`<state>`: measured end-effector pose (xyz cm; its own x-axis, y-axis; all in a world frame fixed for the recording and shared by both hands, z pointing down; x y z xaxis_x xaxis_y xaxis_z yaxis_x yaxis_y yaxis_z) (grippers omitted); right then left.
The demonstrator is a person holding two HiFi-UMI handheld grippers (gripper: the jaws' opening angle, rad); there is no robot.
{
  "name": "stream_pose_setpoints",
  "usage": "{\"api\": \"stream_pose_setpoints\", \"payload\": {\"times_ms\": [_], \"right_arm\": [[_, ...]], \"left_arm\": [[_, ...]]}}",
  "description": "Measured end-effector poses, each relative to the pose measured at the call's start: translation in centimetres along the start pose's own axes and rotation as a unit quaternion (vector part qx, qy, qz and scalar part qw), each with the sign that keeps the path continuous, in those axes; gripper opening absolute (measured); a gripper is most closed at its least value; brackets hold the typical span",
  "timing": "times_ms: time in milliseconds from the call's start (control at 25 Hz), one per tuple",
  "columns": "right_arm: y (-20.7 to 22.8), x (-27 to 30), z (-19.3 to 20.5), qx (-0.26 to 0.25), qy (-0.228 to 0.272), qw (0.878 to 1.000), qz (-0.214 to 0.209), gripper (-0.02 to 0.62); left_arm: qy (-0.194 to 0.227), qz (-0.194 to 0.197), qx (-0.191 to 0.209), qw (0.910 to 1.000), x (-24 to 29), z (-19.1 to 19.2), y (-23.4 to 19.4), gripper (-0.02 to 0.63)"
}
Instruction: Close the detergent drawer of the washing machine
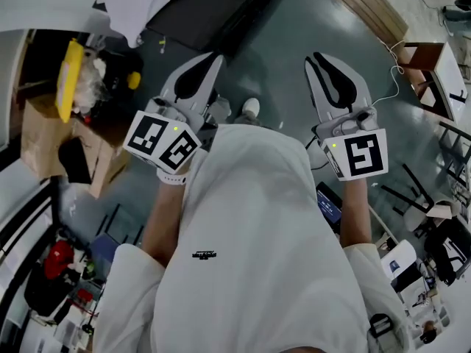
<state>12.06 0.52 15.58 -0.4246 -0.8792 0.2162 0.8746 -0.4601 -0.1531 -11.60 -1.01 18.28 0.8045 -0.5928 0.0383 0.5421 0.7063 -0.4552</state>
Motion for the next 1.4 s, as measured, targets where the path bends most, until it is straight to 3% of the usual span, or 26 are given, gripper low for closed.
{"api": "stream_pose_setpoints", "payload": {"times_ms": [320, 640, 1200, 1400], "right_arm": [[2.7, -4.4, -0.2, 0.015, 0.008, 0.998, 0.066, 0.026], [3.5, -7.7, 0.6, 0.063, 0.002, 0.988, 0.143, 0.002], [3.3, -9.5, 0.1, 0.07, 0.002, 0.986, 0.153, 0.002], [3.3, -9.9, 0.0, 0.07, 0.002, 0.986, 0.151, 0.002]], "left_arm": [[0.027, 0.004, 0.016, 0.9995, 0.2, -1.0, 1.1, 0.017], [0.024, 0.011, 0.035, 0.999, 0.1, -1.4, 1.9, 0.017], [0.018, 0.02, 0.039, 0.9989, -0.1, -1.2, 2.1, 0.017], [0.028, 0.038, 0.018, 0.9987, 0.1, -1.2, 2.6, 0.017]]}}
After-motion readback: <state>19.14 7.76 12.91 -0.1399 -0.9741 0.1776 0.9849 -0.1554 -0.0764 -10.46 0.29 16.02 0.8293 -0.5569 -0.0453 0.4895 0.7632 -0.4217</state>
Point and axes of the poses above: the fingertips, and each gripper's own axes: x forward along the fingers, y to its right, z out of its underside, the point moved 8 cm from there along -x, backward along the fingers, and after that the axes turned 11 degrees about z, right-handed, at the moved point
